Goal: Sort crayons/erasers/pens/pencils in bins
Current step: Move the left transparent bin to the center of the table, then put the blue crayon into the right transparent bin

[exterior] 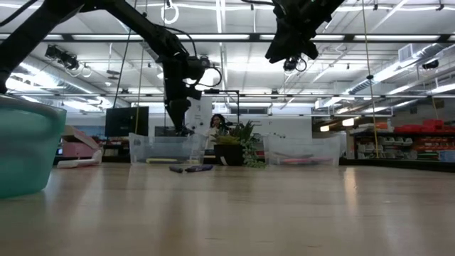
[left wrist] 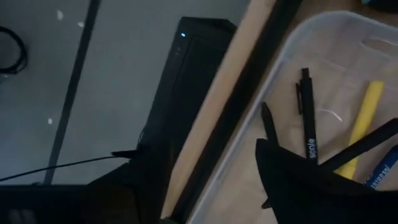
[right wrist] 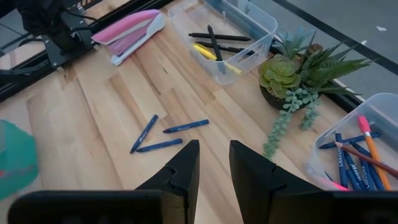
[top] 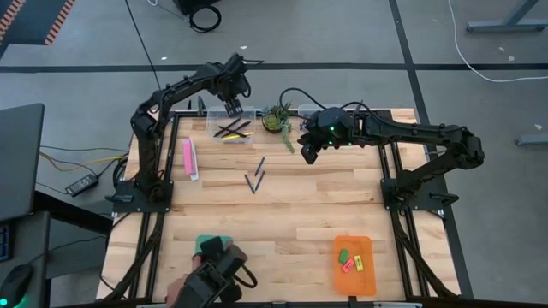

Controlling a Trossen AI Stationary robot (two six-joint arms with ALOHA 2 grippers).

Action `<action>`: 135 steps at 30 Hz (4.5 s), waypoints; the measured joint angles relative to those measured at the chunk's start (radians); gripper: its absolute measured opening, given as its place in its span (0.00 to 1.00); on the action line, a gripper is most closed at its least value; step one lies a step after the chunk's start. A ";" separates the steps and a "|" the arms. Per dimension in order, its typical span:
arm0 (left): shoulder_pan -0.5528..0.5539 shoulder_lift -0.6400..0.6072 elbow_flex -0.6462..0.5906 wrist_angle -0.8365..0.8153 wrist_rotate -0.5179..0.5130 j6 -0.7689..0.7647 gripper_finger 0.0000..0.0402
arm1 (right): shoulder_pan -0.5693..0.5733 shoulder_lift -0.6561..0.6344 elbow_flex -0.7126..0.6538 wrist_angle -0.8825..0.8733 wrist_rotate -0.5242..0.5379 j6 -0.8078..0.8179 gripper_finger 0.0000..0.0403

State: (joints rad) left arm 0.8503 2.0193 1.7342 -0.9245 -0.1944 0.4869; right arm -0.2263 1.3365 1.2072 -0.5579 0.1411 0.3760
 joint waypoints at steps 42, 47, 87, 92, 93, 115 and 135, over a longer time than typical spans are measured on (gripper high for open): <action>-0.076 0.068 0.001 -0.309 0.032 -0.169 0.03 | -0.033 0.000 0.000 0.000 -0.022 -0.019 0.23; -0.064 0.015 0.000 -0.334 0.087 -0.194 0.02 | -0.032 0.000 0.000 0.000 -0.023 0.022 0.23; -0.568 -0.084 0.000 -0.094 0.557 -0.818 0.01 | 0.341 -0.017 -0.001 -0.036 -0.129 -0.285 0.23; -0.620 -0.041 0.000 -0.097 0.555 -0.771 0.01 | 0.343 0.032 -0.001 -0.050 -0.171 -0.291 0.27; -0.626 -0.031 0.000 -0.097 0.554 -0.758 0.01 | 0.337 0.041 -0.001 -0.059 -0.189 -0.294 0.28; -0.654 0.127 0.000 -0.006 0.498 -0.700 0.22 | 0.334 0.204 0.000 -0.022 -0.255 -0.346 0.32; -0.639 0.040 -0.001 -0.058 0.486 -0.678 0.41 | 0.334 0.200 0.042 -0.067 -0.249 -0.261 0.32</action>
State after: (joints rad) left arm 0.2115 2.0590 1.7336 -0.9822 0.2916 -0.1909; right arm 0.1081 1.5364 1.2489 -0.6244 -0.1078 0.1151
